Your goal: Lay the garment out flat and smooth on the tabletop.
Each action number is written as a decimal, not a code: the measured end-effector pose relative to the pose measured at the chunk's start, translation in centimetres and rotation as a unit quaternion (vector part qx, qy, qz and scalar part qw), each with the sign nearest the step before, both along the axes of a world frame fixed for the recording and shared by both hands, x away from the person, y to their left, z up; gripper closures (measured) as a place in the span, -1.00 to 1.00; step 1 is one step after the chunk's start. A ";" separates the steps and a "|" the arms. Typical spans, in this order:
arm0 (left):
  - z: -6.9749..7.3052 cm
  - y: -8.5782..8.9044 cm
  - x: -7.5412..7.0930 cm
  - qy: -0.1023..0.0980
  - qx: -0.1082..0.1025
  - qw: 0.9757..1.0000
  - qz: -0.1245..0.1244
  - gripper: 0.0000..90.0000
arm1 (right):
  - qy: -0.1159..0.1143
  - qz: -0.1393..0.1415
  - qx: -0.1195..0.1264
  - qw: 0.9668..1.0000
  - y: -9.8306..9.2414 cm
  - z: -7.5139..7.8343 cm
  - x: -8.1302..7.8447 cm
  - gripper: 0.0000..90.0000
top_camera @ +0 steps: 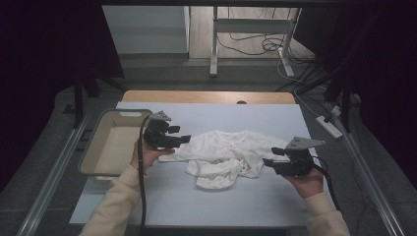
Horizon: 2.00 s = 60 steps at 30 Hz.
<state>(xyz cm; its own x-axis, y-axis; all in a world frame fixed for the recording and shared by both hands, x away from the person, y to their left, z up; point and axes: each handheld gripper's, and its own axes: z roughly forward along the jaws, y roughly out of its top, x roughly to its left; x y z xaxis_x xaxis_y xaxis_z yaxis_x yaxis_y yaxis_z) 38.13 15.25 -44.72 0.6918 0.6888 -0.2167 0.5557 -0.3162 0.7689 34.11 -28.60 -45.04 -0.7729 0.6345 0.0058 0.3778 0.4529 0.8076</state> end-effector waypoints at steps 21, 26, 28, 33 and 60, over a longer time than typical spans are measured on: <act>-0.3 -0.7 0.0 0.003 0.012 1.000 -0.009 -0.27 | 0.051 0.077 -0.031 0.995 5.7 -4.0 -0.6 -0.06; -0.4 -0.7 0.0 0.004 0.015 1.000 -0.010 -0.27 | 0.053 0.088 -0.058 0.993 7.1 -4.7 -0.5 -0.07; -0.3 -0.7 0.0 0.003 0.014 1.000 -0.009 -0.27 | 0.053 0.085 -0.066 0.993 7.2 -5.0 -0.4 -0.06; -0.4 -0.7 0.1 0.005 0.015 1.000 -0.009 -0.27 | 0.048 0.076 -0.085 0.992 7.2 -5.2 -0.4 0.03; -0.4 -0.9 -0.1 0.002 0.018 1.000 -0.009 -0.28 | 0.045 0.050 -0.145 0.987 7.4 -6.2 0.2 0.86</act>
